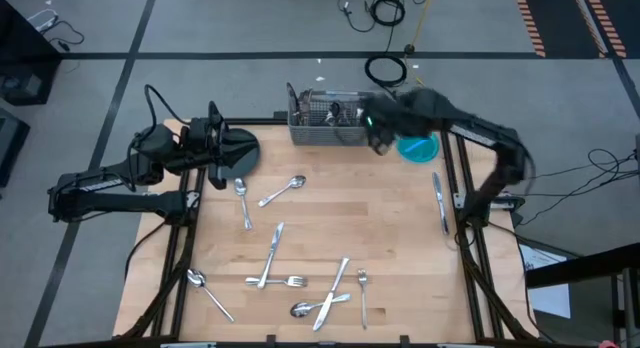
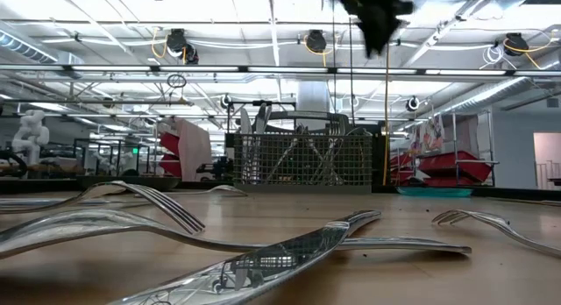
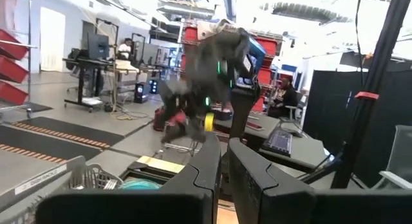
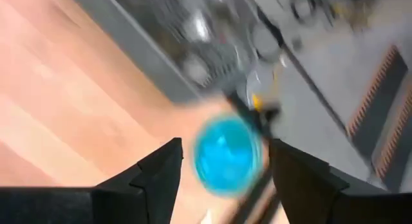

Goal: Sort silverware
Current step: Put the table knife into the silverware organizer

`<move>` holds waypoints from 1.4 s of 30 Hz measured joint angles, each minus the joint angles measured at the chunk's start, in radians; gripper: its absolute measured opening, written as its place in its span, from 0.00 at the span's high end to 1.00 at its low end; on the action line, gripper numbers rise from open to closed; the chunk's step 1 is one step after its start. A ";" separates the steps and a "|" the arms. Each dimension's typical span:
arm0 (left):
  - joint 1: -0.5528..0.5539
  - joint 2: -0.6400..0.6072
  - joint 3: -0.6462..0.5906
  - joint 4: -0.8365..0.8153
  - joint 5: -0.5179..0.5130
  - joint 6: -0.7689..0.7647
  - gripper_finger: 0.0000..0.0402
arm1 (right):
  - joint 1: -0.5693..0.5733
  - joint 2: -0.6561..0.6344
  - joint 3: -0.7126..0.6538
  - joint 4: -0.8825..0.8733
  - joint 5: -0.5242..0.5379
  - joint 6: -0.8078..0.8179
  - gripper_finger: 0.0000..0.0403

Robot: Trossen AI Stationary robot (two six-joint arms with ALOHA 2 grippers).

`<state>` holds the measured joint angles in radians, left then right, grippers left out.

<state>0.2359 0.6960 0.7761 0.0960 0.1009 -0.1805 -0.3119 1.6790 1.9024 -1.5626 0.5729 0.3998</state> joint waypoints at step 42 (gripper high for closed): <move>0.000 0.029 0.000 -0.007 0.000 -0.042 0.91 | 0.265 -0.051 -1.162 0.219 -0.445 1.365 0.65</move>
<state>0.2359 0.7246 0.7761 0.0892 0.1009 -0.2222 -0.0467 1.6281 0.7406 -1.3439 0.1283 1.7650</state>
